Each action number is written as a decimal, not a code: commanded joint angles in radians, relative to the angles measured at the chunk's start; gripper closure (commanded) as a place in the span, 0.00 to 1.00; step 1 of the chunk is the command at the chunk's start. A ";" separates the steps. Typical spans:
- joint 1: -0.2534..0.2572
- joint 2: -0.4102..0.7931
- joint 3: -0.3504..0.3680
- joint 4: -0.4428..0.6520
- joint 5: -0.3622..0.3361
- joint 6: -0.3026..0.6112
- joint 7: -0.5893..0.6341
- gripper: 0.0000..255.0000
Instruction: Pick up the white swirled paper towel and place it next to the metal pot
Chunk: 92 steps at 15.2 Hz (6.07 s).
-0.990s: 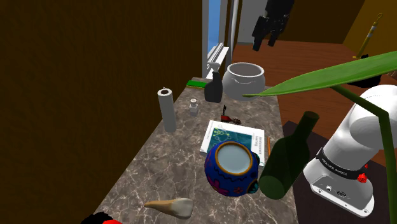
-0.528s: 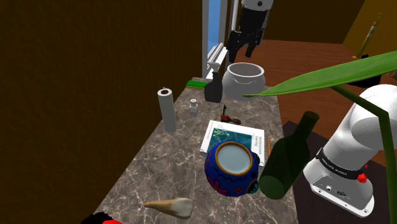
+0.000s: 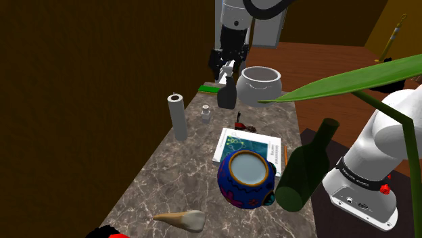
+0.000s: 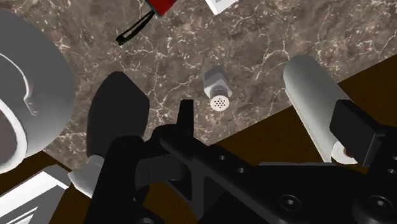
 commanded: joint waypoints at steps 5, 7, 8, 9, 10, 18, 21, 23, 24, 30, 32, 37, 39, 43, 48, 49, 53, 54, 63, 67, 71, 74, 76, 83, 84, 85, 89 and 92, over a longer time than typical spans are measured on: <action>0.013 0.204 0.077 0.127 -0.071 0.076 0.123 0.00; 0.023 0.278 0.097 0.181 -0.107 0.090 0.169 0.00; 0.029 0.316 0.106 0.211 -0.127 0.095 0.192 0.00; 0.037 0.354 0.113 0.241 -0.147 0.099 0.215 0.00; 0.046 0.392 0.119 0.274 -0.168 0.102 0.237 0.00; 0.092 0.557 0.121 0.381 -0.258 0.142 0.319 0.00; 0.095 0.580 0.116 0.370 -0.272 0.173 0.328 0.00; 0.096 0.584 0.115 0.369 -0.274 0.179 0.330 0.00; 0.096 0.584 0.115 0.369 -0.274 0.179 0.330 0.00; 0.096 0.584 0.115 0.369 -0.274 0.178 0.330 1.00; 0.096 0.584 0.115 0.369 -0.274 0.178 0.330 1.00; 0.095 0.584 0.115 0.368 -0.274 0.179 0.329 1.00; 0.096 0.584 0.115 0.369 -0.274 0.179 0.330 1.00; 0.093 0.565 0.120 0.398 -0.260 0.132 0.317 1.00; 0.091 0.545 0.125 0.440 -0.244 0.072 0.304 1.00; 0.091 0.541 0.126 0.449 -0.242 0.060 0.302 1.00; 0.090 0.530 0.128 0.489 -0.232 0.011 0.293 1.00; 0.090 0.527 0.129 0.499 -0.230 -0.002 0.291 1.00; 0.094 0.517 0.133 0.607 -0.219 -0.118 0.276 1.00; 0.097 0.519 0.135 0.663 -0.217 -0.172 0.271 1.00; 0.102 0.525 0.137 0.725 -0.218 -0.228 0.267 1.00; 0.106 0.533 0.138 0.776 -0.221 -0.272 0.265 1.00; 0.110 0.540 0.139 0.812 -0.223 -0.302 0.264 1.00; 0.129 0.577 0.141 0.959 -0.239 -0.414 0.262 1.00; 0.133 0.584 0.142 0.983 -0.242 -0.431 0.261 1.00; 0.137 0.592 0.142 1.008 -0.246 -0.449 0.261 1.00; 0.158 0.631 0.143 1.120 -0.264 -0.524 0.260 1.00; 0.181 0.670 0.143 1.222 -0.283 -0.589 0.259 1.00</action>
